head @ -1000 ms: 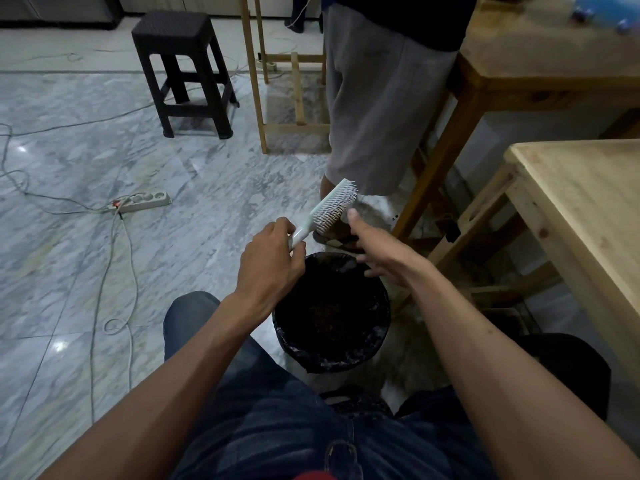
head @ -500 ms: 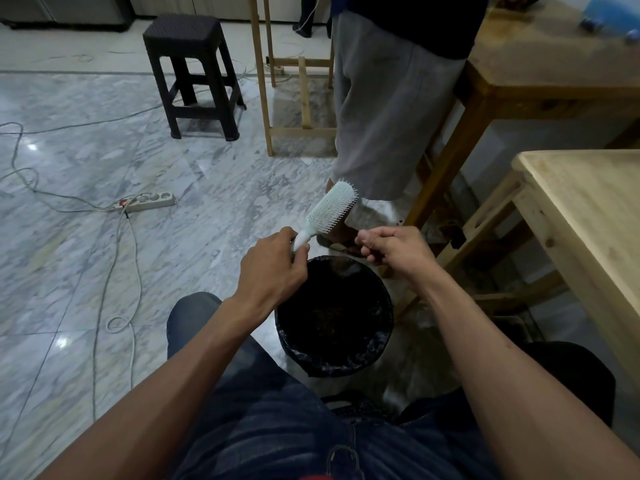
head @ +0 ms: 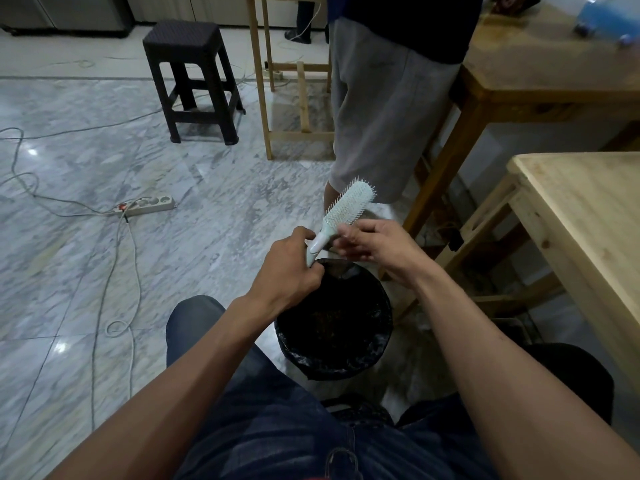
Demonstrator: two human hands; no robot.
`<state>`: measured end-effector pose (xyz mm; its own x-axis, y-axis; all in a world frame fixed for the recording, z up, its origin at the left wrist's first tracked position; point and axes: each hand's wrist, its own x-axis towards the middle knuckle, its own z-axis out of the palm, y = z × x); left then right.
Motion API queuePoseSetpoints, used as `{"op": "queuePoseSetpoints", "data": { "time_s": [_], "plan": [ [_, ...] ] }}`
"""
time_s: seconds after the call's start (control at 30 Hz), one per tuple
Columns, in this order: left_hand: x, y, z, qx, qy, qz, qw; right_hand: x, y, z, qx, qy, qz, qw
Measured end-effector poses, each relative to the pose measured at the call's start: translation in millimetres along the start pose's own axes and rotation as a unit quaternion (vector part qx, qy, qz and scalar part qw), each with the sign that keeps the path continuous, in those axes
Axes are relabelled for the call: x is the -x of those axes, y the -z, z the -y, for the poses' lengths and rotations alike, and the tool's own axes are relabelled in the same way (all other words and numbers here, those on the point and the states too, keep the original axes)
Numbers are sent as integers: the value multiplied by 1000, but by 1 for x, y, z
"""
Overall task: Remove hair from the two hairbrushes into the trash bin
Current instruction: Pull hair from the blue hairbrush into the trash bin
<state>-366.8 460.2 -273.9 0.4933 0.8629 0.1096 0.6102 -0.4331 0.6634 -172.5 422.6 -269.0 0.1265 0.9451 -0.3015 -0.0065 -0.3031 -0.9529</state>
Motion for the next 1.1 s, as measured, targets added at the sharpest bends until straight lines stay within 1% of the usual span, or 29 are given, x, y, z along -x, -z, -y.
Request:
{"op": "queuePoseSetpoints", "data": {
  "time_s": [0.1,0.17,0.23,0.37,0.47,0.57,0.63,0.67,0.73,0.83,0.9,0.97,1.1],
  "plan": [
    [-2,1,5,-14,5,37,999,-1,-3,5,-73,22,-46,996],
    [-5,1,7,-46,32,51,997,0,-6,7,-88,27,-55,994],
    [-6,-2,10,-72,60,52,994,2,-7,8,-77,30,-69,994],
    [-5,-3,9,-44,71,12,996,6,-5,3,22,31,-106,994],
    [-6,-1,7,-18,76,-14,997,7,2,-11,121,3,-114,986],
    [-7,3,6,-4,76,-45,996,14,8,-24,251,-40,-112,961],
    [-8,6,5,-8,68,-54,996,19,10,-27,289,-48,-97,951],
    [-8,7,4,-15,63,-53,997,19,10,-26,282,-51,-72,955],
    [-8,7,4,-28,52,-43,997,16,8,-19,202,-58,-29,977],
    [-6,5,4,-33,39,-26,998,8,7,-7,43,-50,-33,997],
    [-4,3,3,-31,35,-13,999,4,7,0,-23,-35,-12,999],
    [-2,1,2,-23,30,2,999,2,4,2,-27,-13,-3,1000],
    [-2,0,1,-22,27,4,999,1,-5,-3,-46,34,-65,996]
  ]
}}
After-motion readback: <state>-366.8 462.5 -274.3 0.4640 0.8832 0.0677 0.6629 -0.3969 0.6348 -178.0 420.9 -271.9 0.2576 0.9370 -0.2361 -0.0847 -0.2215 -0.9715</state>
